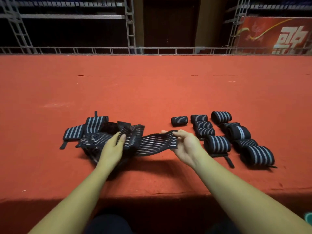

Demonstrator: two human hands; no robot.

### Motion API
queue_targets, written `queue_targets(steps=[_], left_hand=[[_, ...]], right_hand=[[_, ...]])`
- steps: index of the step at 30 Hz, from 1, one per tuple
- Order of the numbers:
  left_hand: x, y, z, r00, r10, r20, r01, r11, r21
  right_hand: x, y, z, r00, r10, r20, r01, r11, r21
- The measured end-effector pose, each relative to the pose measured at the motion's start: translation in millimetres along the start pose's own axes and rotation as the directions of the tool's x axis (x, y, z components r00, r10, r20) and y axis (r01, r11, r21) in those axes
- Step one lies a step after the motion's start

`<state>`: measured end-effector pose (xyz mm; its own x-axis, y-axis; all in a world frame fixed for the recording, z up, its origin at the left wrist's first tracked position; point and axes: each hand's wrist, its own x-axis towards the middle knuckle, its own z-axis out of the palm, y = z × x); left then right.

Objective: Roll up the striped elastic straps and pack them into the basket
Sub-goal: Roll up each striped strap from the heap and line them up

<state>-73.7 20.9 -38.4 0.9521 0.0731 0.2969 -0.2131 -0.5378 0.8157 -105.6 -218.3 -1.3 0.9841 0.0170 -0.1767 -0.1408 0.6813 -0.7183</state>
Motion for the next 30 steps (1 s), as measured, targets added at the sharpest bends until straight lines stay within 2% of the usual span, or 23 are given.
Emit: queue_targets(steps=[2,5,6,7,8,9,10,11,14,16,17,19,21,23,26,28,30], left_hand=[[3,-4,-2,0.998,-0.039,-0.056,0.041,0.999,0.033],[6,-1,0,0.989,-0.062,-0.134,0.07,0.996,0.057],[8,0,0,0.987,-0.068,-0.148,0.079,0.995,0.068],[8,2,1,0.984,-0.079,-0.162,0.094,0.992,0.084],[7,3,2,0.982,-0.087,-0.168,0.105,0.99,0.099],[6,4,3,0.983,-0.075,-0.165,0.095,0.988,0.119],[3,6,4,0.988,-0.034,-0.149,0.058,0.986,0.155],[-1,9,7,0.994,0.015,-0.109,0.007,0.981,0.195],[-7,9,17,0.991,0.074,0.107,-0.095,0.974,0.206],[-10,0,20,0.957,0.05,0.287,-0.12,0.965,0.233],[-13,-7,19,0.929,0.005,0.371,-0.116,0.954,0.276],[-18,-17,16,0.878,-0.012,0.478,-0.182,0.916,0.358],[-17,-23,16,0.873,0.044,0.485,-0.283,0.857,0.431],[-16,-26,12,0.901,0.17,0.4,-0.35,0.829,0.436],[-4,-38,4,0.881,0.401,0.251,-0.465,0.639,0.613],[2,-42,-6,0.898,0.397,0.189,-0.408,0.593,0.694],[8,-46,-14,0.952,0.278,0.129,-0.285,0.646,0.708]], right_hand=[[1,0,-6,0.997,0.002,-0.072,0.002,0.999,0.053],[6,6,-9,0.99,-0.039,-0.134,0.042,0.999,0.017],[7,8,-8,0.988,-0.073,-0.139,0.06,0.994,-0.092],[9,10,-8,0.982,-0.137,-0.133,0.094,0.953,-0.289],[11,13,-8,0.971,-0.222,-0.09,0.142,0.838,-0.527],[10,17,-6,0.958,-0.288,-0.013,0.187,0.653,-0.734],[10,21,-5,0.947,-0.313,0.077,0.222,0.459,-0.861],[10,25,-3,0.948,-0.282,0.145,0.235,0.318,-0.918],[6,30,-1,0.982,-0.08,0.174,0.18,0.09,-0.979],[6,28,-4,0.99,0.01,0.143,0.143,-0.018,-0.99],[5,27,-5,0.99,0.032,0.135,0.136,-0.028,-0.99],[2,27,-8,0.993,0.041,0.113,0.111,0.04,-0.993],[-1,27,-7,0.996,0.006,0.088,0.087,0.143,-0.986],[-3,22,-4,0.997,-0.006,0.083,0.082,0.213,-0.974],[-5,11,-1,0.996,0.012,0.086,0.077,0.324,-0.943],[-6,1,-3,0.997,0.004,0.082,0.073,0.414,-0.908],[-8,-13,-8,0.998,-0.033,0.052,0.062,0.588,-0.806]])
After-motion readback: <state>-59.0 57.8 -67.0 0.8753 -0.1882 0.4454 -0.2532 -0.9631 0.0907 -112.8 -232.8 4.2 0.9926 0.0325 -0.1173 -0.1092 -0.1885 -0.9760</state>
